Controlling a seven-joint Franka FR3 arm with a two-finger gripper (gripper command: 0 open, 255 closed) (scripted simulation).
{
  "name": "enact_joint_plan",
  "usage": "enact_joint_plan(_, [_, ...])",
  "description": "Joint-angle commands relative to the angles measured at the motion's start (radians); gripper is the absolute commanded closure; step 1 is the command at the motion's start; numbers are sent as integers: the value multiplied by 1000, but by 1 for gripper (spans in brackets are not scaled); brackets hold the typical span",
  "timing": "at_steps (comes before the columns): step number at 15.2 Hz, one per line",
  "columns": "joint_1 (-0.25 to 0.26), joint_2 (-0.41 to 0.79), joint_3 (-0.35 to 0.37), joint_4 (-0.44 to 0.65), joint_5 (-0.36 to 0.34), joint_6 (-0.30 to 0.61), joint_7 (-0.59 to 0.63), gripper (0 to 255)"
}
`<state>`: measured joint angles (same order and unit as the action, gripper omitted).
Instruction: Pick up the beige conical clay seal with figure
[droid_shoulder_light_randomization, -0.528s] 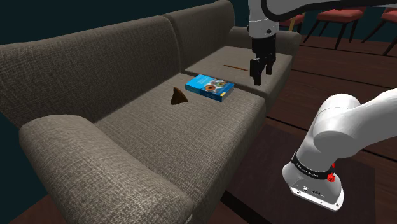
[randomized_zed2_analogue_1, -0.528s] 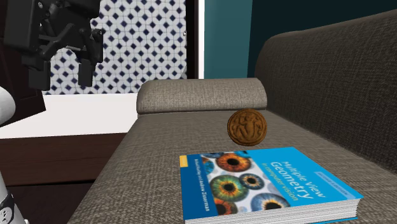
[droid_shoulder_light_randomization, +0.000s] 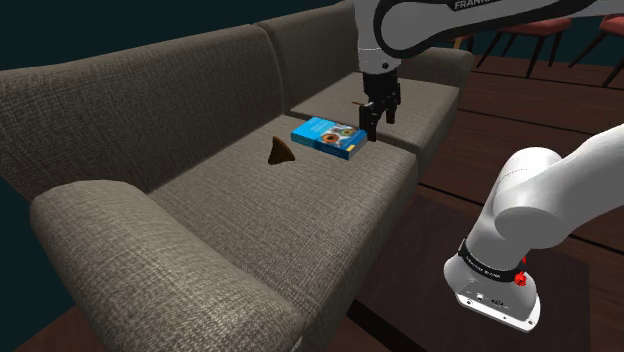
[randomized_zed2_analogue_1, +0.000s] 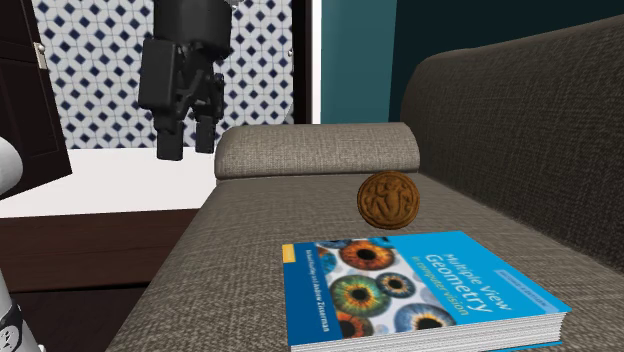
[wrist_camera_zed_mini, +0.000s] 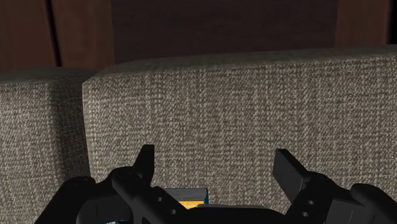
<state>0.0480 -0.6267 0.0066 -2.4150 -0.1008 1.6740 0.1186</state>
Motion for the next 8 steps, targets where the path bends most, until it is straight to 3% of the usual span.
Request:
enact_joint_plan(1, [6,57,19,26,-5,56,21,0])
enact_joint_plan(8, [20,268,93,132,-49,233,115,0])
